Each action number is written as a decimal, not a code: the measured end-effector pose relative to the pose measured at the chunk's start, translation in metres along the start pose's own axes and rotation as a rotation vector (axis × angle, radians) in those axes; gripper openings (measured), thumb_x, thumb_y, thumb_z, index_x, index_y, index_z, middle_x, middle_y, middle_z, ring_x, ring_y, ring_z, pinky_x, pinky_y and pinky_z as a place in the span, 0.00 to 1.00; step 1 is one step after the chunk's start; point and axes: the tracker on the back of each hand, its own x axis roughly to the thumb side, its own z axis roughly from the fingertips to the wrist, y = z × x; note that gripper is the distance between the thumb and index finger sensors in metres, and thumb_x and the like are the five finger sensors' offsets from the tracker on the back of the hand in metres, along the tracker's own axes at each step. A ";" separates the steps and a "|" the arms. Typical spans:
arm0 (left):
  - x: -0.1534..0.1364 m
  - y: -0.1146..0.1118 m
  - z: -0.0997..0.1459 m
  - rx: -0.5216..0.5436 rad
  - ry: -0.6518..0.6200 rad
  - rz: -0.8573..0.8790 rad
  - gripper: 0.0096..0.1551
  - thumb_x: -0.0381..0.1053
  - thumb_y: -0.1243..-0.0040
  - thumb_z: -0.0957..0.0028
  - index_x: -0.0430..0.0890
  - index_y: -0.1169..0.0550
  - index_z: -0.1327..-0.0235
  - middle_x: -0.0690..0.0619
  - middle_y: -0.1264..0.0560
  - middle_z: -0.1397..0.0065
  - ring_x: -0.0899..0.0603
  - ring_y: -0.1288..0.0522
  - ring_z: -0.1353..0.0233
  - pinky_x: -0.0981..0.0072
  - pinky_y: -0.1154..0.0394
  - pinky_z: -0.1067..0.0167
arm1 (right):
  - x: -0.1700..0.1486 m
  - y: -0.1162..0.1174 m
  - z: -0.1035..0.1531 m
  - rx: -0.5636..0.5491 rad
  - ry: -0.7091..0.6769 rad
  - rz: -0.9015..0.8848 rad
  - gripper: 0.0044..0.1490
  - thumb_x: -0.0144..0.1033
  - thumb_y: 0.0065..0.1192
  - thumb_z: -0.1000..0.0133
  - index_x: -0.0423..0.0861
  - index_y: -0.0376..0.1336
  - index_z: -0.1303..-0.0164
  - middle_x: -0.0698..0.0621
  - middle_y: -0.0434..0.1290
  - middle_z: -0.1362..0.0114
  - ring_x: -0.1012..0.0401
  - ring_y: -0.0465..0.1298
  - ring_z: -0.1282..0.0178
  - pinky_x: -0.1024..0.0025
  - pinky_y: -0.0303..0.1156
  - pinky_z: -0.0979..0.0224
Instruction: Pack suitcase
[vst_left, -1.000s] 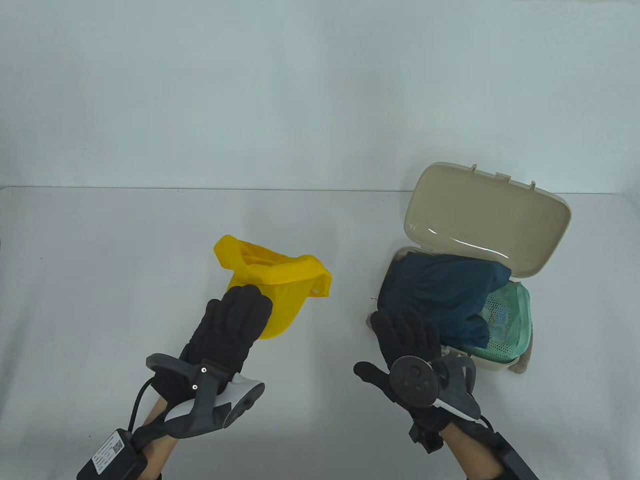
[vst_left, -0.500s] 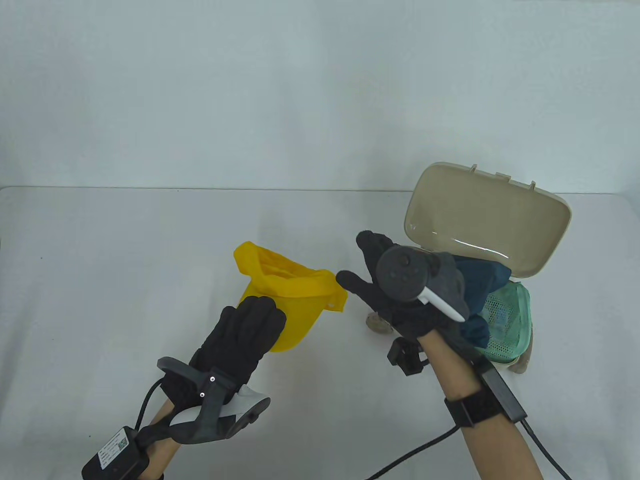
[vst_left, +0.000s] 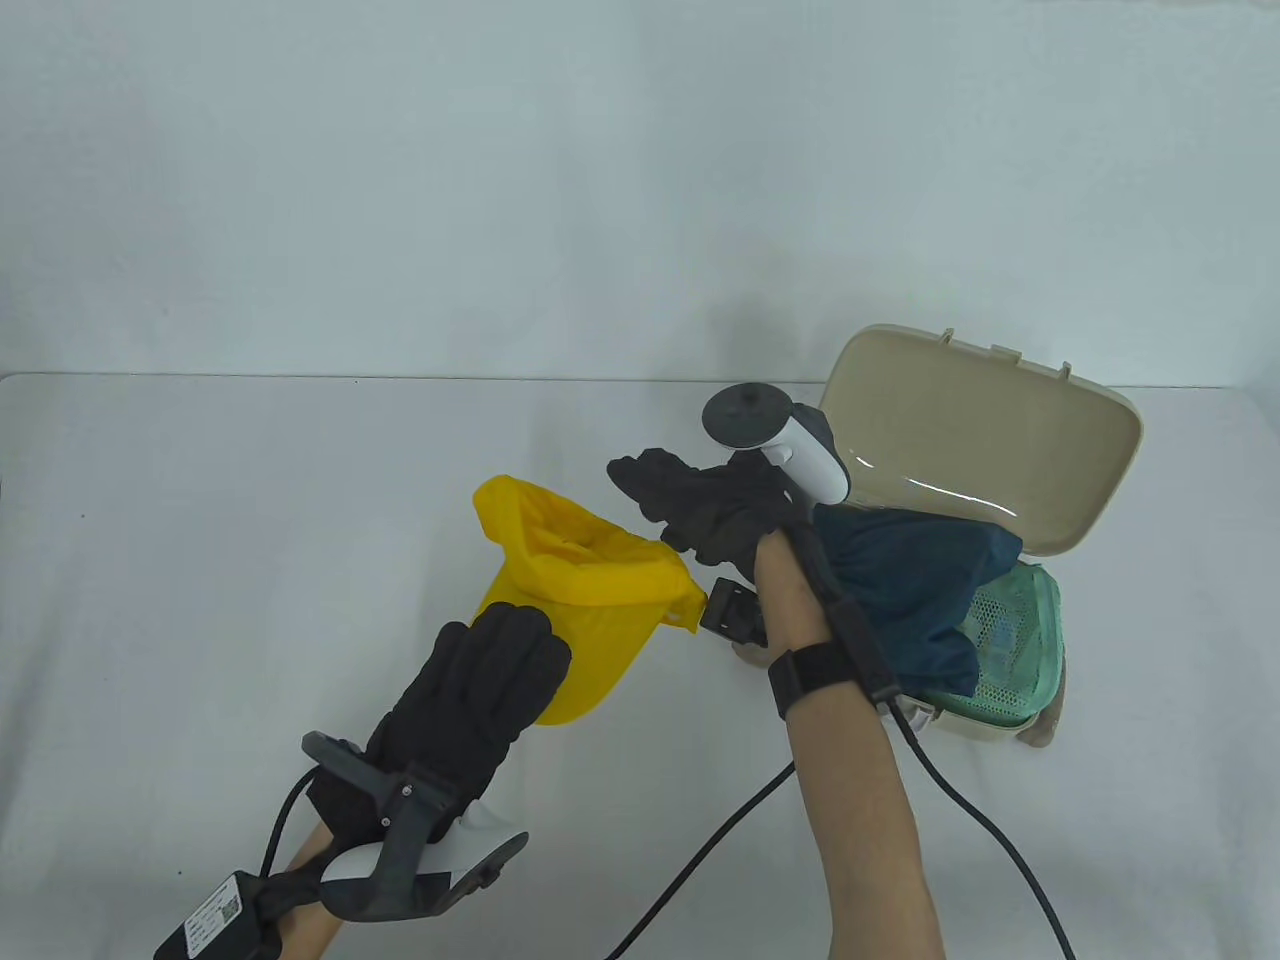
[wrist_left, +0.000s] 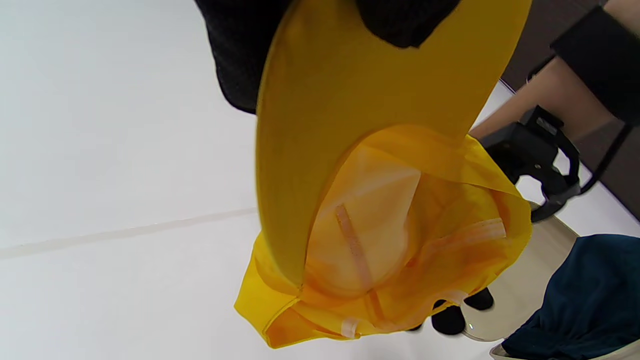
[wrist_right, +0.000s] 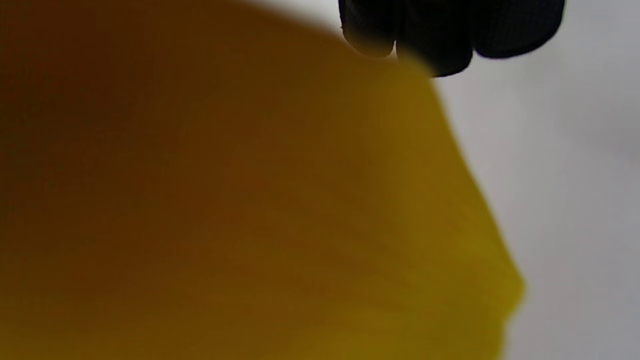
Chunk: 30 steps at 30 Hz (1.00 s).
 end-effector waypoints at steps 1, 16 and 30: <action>0.000 -0.001 0.001 0.005 -0.001 -0.007 0.32 0.45 0.51 0.42 0.57 0.42 0.23 0.54 0.36 0.17 0.47 0.27 0.20 0.61 0.25 0.27 | -0.006 0.004 -0.006 0.044 -0.015 -0.053 0.70 0.78 0.33 0.49 0.32 0.35 0.16 0.27 0.61 0.17 0.30 0.71 0.26 0.35 0.71 0.32; 0.010 -0.028 0.002 -0.159 -0.090 -0.022 0.32 0.46 0.51 0.42 0.61 0.42 0.24 0.58 0.37 0.16 0.48 0.31 0.18 0.59 0.28 0.24 | 0.019 0.016 0.002 0.127 -0.111 0.055 0.67 0.70 0.59 0.50 0.35 0.44 0.16 0.35 0.72 0.24 0.44 0.82 0.37 0.47 0.79 0.40; 0.010 -0.037 0.004 -0.236 -0.090 0.032 0.37 0.53 0.45 0.45 0.59 0.43 0.22 0.57 0.39 0.16 0.48 0.32 0.17 0.58 0.30 0.24 | 0.037 0.028 0.011 0.026 -0.081 0.135 0.46 0.42 0.66 0.45 0.34 0.52 0.22 0.46 0.79 0.42 0.65 0.84 0.62 0.69 0.83 0.55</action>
